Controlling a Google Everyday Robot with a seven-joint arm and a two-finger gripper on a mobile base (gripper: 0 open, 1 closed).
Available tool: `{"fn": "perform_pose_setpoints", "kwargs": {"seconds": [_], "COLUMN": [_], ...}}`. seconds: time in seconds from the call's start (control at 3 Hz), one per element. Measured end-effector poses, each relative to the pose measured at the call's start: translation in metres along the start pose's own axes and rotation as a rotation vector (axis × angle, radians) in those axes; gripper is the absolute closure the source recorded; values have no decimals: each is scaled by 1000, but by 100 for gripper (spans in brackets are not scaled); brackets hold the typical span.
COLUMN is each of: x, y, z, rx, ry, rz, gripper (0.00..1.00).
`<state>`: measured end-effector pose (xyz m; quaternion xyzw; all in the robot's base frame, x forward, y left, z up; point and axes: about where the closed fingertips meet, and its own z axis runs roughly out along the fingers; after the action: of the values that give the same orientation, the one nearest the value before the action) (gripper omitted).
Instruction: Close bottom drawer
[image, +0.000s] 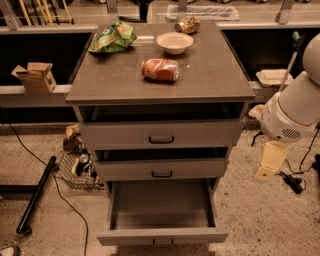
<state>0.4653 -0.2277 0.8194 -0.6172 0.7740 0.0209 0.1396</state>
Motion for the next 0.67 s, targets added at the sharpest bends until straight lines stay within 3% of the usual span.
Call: {"fn": "perform_pose_setpoints", "kwargs": {"seconds": [0.33, 0.67], "x": [0, 8], "y": [0, 9], "z": [0, 34], "rx": [0, -39], "ry": [0, -1], "rz": [0, -25], "gripper": [0, 0]}}
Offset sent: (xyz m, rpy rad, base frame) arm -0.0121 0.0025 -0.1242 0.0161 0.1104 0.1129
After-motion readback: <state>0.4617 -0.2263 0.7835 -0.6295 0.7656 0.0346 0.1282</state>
